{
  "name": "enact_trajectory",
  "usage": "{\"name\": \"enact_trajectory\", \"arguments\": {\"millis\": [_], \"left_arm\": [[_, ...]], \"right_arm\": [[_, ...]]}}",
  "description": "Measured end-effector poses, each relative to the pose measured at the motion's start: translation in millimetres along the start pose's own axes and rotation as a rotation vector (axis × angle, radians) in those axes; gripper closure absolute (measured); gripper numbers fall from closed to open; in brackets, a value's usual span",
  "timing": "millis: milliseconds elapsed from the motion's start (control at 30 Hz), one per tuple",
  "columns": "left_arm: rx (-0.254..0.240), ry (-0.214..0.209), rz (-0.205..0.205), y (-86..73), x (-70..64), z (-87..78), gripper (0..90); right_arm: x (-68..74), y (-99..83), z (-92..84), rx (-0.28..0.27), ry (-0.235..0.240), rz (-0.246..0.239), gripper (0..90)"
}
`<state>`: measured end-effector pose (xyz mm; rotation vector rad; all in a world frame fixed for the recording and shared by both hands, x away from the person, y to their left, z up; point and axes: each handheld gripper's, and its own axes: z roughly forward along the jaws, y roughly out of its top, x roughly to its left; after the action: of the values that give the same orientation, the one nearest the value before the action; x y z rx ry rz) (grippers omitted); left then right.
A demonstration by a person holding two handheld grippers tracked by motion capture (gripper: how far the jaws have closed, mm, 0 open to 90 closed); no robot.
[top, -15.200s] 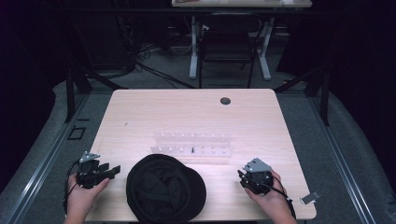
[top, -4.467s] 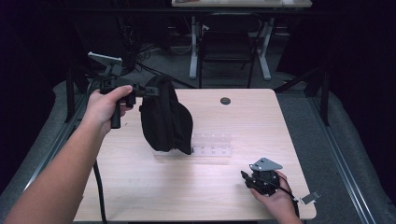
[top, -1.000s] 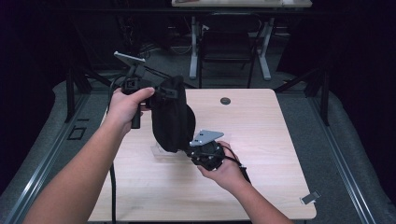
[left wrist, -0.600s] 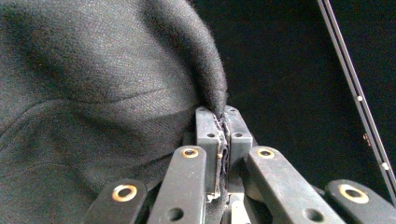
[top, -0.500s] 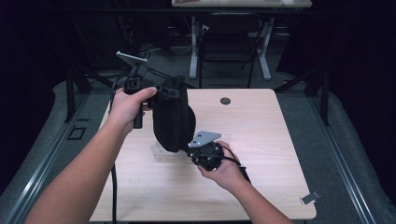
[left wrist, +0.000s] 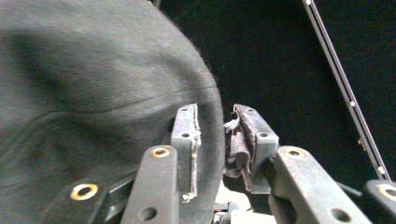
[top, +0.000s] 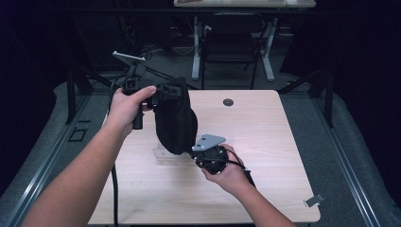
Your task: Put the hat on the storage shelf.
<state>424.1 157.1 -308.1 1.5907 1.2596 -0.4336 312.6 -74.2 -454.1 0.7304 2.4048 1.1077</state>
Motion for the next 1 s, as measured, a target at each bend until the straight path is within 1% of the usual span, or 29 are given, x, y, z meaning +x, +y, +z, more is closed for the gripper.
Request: {"name": "enact_trajectory", "arguments": {"millis": [133,200,233,267,300,333,367,500,567,633,833,900,967,1000], "left_arm": [[-0.013,0.003,0.005,0.5,2.9,-8.9,68.2],[-0.018,0.007,-0.004,-0.2,4.9,-12.5,68.0],[-0.016,0.01,-0.001,-0.6,6.9,-14.2,67.8],[-0.018,0.014,-0.007,-1.4,8.4,-15.7,67.7],[-0.015,0.019,-0.004,-1.9,10.8,-17.6,67.7],[-0.019,0.023,-0.012,-2.7,13.0,-18.8,67.7],[-0.021,0.025,-0.013,-3.4,16.0,-20.5,67.6],[-0.027,0.039,-0.032,-5.8,25.6,-26.8,67.3],[-0.023,0.043,-0.029,-7.0,30.1,-29.0,67.0],[-0.025,0.053,-0.035,-8.9,33.3,-30.1,66.6],[-0.025,0.09,-0.029,-14.5,43.5,-34.6,66.1],[-0.026,0.107,-0.027,-15.9,46.5,-36.2,66.0],[-0.028,0.112,-0.034,-17.6,50.7,-38.9,65.5],[-0.023,0.124,-0.03,-18.0,52.9,-40.5,65.2]], "right_arm": [[0.0,-1.5,-0.9,-0.001,-0.007,0.007,84.8],[-0.9,-2.3,-1.8,0.005,-0.008,0.003,84.9],[-1.1,-3.2,-2.1,0.0,-0.006,0.011,84.9],[-1.7,-4.5,-1.9,-0.008,-0.006,0.018,84.8],[-2.5,-5.8,-2.5,-0.008,-0.002,0.023,84.8],[-3.6,-6.7,-3.4,-0.002,-0.002,0.026,84.8],[-4.1,-8.2,-2.5,-0.015,0.004,0.037,84.8],[-6.4,-12.2,-3.9,-0.014,0.006,0.056,85.0],[-8.5,-14.3,-4.5,-0.011,0.008,0.067,85.0],[-9.1,-15.2,-4.2,-0.004,0.003,0.069,85.1],[-11.7,-19.3,-3.4,0.005,0.004,0.081,85.1],[-12.8,-21.5,-2.2,-0.001,0.011,0.098,85.1],[-14.5,-24.3,-1.2,0.013,0.014,0.106,85.2],[-15.3,-26.0,-0.3,0.02,0.012,0.108,85.2]]}}
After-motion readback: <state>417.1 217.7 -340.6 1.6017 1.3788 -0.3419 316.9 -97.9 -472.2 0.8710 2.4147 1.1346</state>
